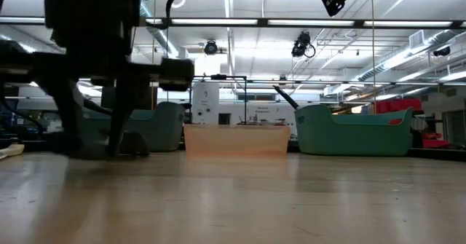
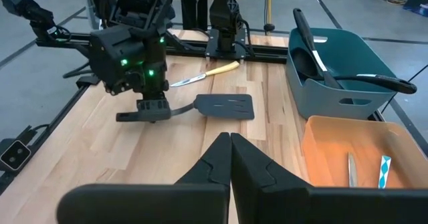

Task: Pick & Place Kitchen Items
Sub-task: Put the black spatula into the green bin

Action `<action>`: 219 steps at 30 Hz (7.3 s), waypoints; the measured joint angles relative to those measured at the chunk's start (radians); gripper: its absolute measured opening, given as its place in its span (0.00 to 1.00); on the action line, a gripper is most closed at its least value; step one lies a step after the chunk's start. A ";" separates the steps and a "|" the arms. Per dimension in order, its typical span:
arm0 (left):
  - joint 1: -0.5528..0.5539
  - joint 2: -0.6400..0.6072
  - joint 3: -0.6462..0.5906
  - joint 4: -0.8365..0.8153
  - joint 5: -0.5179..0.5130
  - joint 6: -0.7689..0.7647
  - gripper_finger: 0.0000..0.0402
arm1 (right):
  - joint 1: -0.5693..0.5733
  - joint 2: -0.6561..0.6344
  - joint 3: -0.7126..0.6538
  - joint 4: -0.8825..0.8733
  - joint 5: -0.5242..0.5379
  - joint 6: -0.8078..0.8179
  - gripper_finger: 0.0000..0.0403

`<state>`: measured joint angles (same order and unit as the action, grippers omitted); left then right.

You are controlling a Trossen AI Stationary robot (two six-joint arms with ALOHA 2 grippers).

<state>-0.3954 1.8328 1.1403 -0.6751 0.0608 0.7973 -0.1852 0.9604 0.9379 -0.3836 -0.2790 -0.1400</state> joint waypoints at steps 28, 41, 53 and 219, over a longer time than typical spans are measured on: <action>0.000 0.000 0.224 -0.246 0.003 -0.054 0.29 | 0.000 0.000 0.000 0.000 0.000 0.000 0.01; 0.000 0.000 0.356 -0.324 0.003 -0.113 0.29 | 0.000 0.000 0.000 0.001 0.000 -0.001 0.01; 0.007 -0.003 0.363 -0.379 -0.007 -0.172 0.29 | 0.000 0.000 0.000 0.001 0.000 -0.014 0.01; 0.334 -1.053 -0.141 -0.181 -0.278 -0.935 0.02 | 0.000 0.000 0.000 0.188 0.027 0.052 0.01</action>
<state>-0.0616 0.7798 0.9996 -0.8561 -0.2172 -0.1374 -0.1853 0.9604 0.9379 -0.1959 -0.2523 -0.0878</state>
